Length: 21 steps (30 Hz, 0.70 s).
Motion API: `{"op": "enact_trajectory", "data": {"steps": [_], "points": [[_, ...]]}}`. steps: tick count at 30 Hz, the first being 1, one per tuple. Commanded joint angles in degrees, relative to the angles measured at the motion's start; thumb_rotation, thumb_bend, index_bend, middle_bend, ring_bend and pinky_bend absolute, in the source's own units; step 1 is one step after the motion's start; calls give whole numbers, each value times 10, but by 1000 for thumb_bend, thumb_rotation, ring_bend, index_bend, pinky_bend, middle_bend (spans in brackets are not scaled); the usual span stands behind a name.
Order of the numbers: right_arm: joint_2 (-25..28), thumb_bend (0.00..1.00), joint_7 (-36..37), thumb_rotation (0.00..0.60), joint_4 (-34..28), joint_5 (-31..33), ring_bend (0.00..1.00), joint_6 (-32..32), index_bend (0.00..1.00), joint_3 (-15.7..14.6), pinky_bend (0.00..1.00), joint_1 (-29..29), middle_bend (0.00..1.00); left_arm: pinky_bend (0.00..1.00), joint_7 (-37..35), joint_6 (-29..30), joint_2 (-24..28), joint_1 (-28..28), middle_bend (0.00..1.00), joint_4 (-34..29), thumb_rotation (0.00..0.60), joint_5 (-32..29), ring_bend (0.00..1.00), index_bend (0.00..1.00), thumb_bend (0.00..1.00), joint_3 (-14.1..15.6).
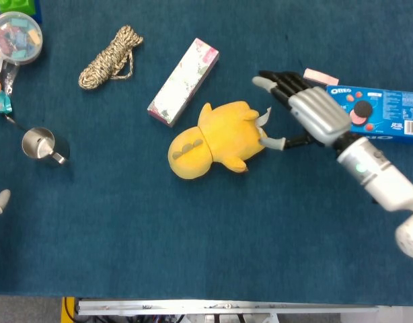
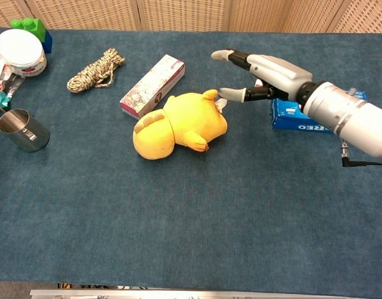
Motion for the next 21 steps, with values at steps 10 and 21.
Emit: {"op": "enact_trajectory", "data": {"steps": [10,21], "points": [[-101,0,29,93,114,5,0,-38,0,6,0,72,4,80,-13,5,5,7,98,9,600,-8,103,59,213,-2],[-161,0,35,95,187,2,0,-48,0,-1,0,111,4,80,-23,13,8,16,98,15,600,-13,103,59,214,-2]]}}
